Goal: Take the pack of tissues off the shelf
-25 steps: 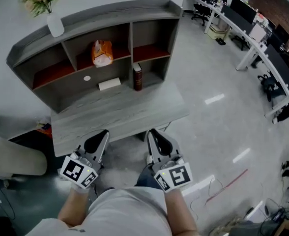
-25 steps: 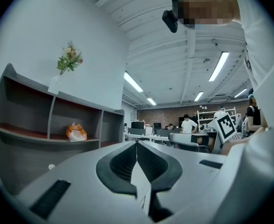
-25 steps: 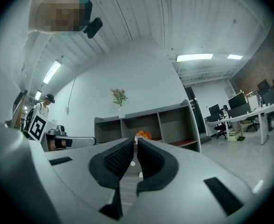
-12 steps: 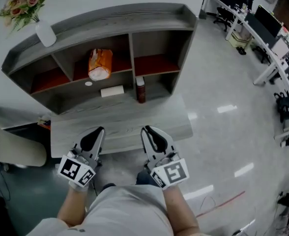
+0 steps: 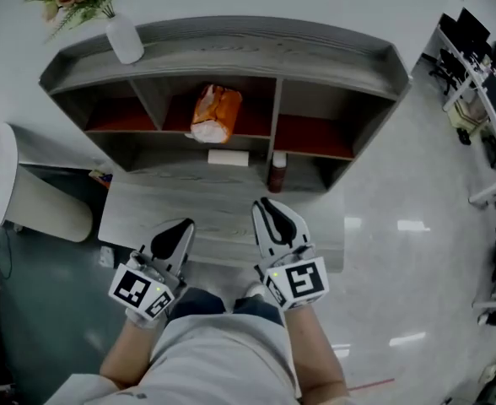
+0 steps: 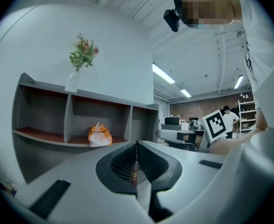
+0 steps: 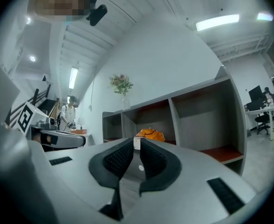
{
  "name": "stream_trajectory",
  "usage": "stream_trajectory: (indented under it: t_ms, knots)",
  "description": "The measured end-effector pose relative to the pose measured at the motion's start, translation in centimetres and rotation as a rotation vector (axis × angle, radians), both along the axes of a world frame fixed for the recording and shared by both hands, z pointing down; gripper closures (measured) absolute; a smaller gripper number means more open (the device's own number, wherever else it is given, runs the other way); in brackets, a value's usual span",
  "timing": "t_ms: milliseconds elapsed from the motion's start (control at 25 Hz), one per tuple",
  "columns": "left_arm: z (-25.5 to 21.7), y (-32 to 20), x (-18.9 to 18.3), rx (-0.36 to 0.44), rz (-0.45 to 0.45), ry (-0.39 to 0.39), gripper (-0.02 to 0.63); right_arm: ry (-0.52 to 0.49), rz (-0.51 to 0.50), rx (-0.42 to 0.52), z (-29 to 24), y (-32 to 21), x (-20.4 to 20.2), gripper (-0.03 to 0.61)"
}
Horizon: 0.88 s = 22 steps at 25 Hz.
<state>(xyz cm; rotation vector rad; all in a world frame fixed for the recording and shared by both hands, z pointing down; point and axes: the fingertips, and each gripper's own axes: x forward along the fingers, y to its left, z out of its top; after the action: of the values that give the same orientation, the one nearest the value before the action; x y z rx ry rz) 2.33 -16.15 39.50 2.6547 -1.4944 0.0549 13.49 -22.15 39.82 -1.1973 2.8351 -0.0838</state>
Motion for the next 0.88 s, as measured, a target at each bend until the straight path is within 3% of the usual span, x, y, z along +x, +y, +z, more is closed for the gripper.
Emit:
stream_trajectory:
  t_ms: [320, 640, 880]
  knots:
    - [-0.9, -0.8, -3.7, -0.012, -0.088, 0.019, 0.597, 0.055, -0.046, -0.020, 0.2, -5.4, -5.1, 0.548]
    - [-0.9, -2.0, -9.7, -0.013, -0.204, 0.043, 0.597, 0.109, -0.007, -0.054, 1.6, -11.3, -8.4, 0.543]
    - [-0.2, -2.1, -12.6, -0.026, -0.265, 0.061, 0.597, 0.139, 0.004, -0.088, 3.1, -15.3, -9.9, 0.503]
